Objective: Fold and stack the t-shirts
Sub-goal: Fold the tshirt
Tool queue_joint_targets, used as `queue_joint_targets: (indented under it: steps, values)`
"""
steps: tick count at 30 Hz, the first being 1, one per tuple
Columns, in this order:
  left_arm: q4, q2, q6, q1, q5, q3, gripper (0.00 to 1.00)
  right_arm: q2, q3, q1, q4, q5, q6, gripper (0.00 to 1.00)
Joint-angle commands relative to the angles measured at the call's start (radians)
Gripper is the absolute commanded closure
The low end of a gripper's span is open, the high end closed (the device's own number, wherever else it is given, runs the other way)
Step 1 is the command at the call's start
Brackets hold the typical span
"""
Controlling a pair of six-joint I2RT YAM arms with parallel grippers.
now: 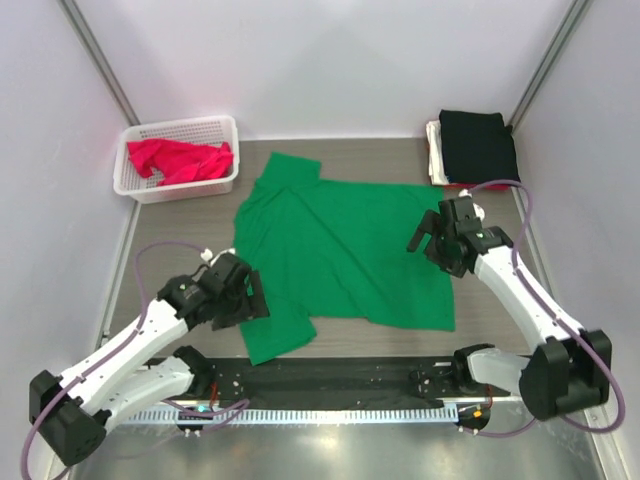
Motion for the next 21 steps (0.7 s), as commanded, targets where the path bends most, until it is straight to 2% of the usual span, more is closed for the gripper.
queue_joint_targets:
  steps: [1, 7, 9, 17, 21]
  values:
    - [-0.038, -0.073, -0.210, -0.087, 0.013, -0.063, 0.16, -0.127, -0.055, -0.008, -0.038, 0.140, 0.129, 0.00]
    - [-0.015, -0.148, -0.408, -0.228, 0.025, -0.218, 0.25, -0.247, -0.118, -0.032, -0.069, 0.191, 0.197, 0.00]
    - [0.032, -0.159, -0.455, -0.272, 0.034, -0.270, 0.32, -0.256, -0.127, -0.037, -0.080, 0.188, 0.188, 0.00]
    - [0.142, -0.071, -0.480, -0.308, 0.030, -0.321, 0.42, -0.258, -0.142, -0.043, -0.083, 0.185, 0.171, 0.00]
    - [0.195, -0.056, -0.485, -0.308, 0.005, -0.336, 0.54, -0.258, -0.151, -0.048, -0.083, 0.193, 0.162, 0.00]
